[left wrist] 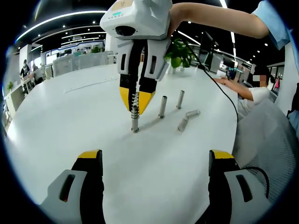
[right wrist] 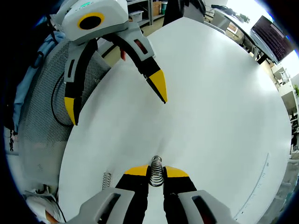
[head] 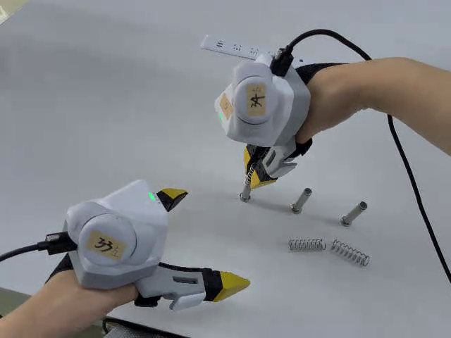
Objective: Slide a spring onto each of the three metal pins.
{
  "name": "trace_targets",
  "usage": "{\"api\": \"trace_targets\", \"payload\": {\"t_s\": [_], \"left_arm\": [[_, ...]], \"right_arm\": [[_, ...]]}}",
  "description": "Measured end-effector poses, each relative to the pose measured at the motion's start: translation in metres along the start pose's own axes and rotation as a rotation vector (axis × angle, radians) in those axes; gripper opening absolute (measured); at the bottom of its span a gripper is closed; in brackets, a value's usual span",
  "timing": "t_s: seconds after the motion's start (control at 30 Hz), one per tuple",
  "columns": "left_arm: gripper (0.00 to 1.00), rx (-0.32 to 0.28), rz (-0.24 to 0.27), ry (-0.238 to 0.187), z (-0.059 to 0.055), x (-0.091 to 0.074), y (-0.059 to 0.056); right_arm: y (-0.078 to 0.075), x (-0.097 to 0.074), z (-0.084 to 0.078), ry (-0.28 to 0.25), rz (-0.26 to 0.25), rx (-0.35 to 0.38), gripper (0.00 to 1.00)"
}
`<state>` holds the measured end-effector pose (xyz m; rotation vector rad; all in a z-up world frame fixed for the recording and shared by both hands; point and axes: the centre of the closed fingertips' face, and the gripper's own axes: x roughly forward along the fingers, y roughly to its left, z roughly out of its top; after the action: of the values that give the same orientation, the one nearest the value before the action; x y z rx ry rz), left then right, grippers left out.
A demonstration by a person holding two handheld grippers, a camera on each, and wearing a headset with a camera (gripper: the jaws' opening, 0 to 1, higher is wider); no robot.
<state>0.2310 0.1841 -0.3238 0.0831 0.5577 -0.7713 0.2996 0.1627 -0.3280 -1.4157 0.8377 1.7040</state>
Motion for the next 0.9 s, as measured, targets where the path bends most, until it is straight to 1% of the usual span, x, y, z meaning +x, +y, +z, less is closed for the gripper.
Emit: {"api": "trace_targets", "payload": {"t_s": [0.1, 0.23, 0.33, 0.53, 0.9], "left_arm": [[0.93, -0.006, 0.006, -0.002, 0.0, -0.001, 0.002], [0.93, -0.012, 0.014, 0.001, -0.002, -0.002, 0.004], [0.92, -0.015, 0.016, 0.001, -0.003, -0.002, 0.004], [0.92, -0.022, 0.014, 0.005, -0.005, -0.002, 0.003], [0.92, -0.026, 0.012, 0.003, -0.005, -0.001, 0.004]], "right_arm": [[0.0, 0.005, -0.002, 0.024, 0.001, -0.015, 0.08], [0.001, 0.013, -0.002, 0.029, 0.01, -0.019, 0.08], [0.001, 0.018, -0.004, 0.043, 0.01, -0.03, 0.08], [0.0, 0.027, -0.007, 0.045, 0.013, -0.023, 0.08], [-0.002, 0.033, -0.007, 0.047, 0.016, -0.016, 0.08]]}}
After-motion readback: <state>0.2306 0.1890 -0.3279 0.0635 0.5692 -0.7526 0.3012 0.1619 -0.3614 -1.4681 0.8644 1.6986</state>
